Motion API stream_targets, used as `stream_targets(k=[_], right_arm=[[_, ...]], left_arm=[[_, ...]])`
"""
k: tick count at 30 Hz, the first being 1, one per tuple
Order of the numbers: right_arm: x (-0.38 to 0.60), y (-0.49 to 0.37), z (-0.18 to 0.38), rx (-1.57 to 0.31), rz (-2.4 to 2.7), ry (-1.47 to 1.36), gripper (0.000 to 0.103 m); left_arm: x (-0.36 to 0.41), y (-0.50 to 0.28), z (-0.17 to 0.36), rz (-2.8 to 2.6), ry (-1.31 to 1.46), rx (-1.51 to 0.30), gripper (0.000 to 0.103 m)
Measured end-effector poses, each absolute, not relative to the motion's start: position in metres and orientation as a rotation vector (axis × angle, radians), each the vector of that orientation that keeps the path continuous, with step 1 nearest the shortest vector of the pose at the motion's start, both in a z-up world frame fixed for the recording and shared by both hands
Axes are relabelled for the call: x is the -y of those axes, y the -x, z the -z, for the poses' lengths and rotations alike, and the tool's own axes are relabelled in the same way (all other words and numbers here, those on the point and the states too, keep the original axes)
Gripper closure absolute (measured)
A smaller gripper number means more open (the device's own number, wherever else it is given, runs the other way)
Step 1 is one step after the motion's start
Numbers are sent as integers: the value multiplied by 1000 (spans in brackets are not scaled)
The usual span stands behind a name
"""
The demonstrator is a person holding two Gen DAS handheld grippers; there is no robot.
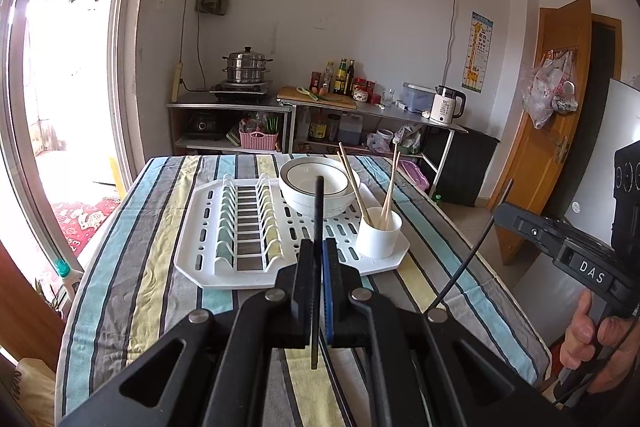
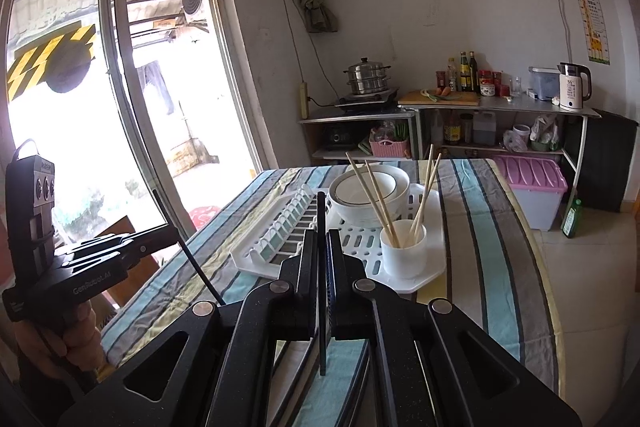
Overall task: Organize utensils
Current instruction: 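Lift the dark chopstick with the left tool while the right tool carries its own toward the cup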
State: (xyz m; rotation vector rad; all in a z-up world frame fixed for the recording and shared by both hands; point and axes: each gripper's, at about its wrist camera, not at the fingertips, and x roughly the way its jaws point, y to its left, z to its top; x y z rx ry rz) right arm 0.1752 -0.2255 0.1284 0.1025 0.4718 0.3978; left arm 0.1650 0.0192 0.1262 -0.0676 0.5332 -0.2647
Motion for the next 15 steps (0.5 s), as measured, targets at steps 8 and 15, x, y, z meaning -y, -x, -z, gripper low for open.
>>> stream_targets(k=[8,15], right_arm=[[245,-198,-146,-432,-341,-94,100],[262,-227,-158,-411,-309,-104,100]], left_arm=[[4,-204,-150,324,60,-527,99],[37,-242,-162,380,64,-541,99]])
